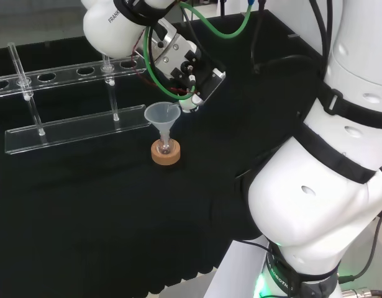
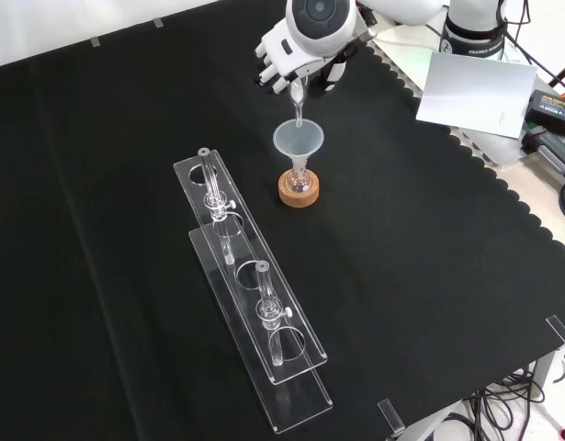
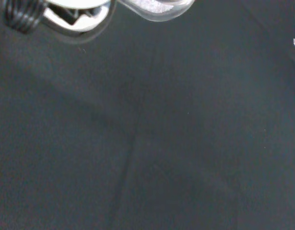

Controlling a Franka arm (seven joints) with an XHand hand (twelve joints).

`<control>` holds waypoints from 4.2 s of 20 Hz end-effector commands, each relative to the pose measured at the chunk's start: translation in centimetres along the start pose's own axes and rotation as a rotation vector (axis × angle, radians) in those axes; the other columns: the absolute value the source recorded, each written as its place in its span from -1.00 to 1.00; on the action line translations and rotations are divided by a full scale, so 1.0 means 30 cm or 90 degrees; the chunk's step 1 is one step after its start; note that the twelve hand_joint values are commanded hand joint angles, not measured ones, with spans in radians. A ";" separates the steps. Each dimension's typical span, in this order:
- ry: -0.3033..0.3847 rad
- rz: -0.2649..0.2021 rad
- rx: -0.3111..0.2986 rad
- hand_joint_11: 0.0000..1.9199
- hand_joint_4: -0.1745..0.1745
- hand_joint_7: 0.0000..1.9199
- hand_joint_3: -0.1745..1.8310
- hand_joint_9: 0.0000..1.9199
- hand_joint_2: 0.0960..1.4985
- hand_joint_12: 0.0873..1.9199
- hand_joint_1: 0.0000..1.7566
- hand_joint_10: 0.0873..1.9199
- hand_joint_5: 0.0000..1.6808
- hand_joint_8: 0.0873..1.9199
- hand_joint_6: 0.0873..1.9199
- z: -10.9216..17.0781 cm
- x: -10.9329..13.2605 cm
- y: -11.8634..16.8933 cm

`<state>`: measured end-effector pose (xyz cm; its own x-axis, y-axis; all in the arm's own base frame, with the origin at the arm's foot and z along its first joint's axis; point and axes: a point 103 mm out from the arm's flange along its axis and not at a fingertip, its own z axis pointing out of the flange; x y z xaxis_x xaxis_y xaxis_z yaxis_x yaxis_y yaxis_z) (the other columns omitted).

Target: Pour all the NaCl from the weighing funnel into the round-bottom flask.

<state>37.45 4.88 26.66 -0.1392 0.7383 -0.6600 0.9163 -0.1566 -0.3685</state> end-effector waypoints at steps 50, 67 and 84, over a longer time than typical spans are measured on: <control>-0.166 0.017 0.037 -0.07 1.00 -0.34 -0.28 0.08 -0.08 -0.01 0.26 -0.83 0.44 -0.40 -0.28 -0.090 0.062 0.001; -0.217 0.023 0.049 -0.07 1.00 -0.35 -0.28 0.07 -0.09 -0.02 0.26 -0.83 0.44 -0.40 -0.28 -0.110 0.077 0.003; -0.261 0.033 0.060 -0.07 1.00 -0.36 -0.28 0.06 -0.09 -0.02 0.26 -0.84 0.44 -0.40 -0.28 -0.126 0.088 0.001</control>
<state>38.48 9.15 27.32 -0.2495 0.4250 -0.8701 0.8888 -0.2562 -0.3800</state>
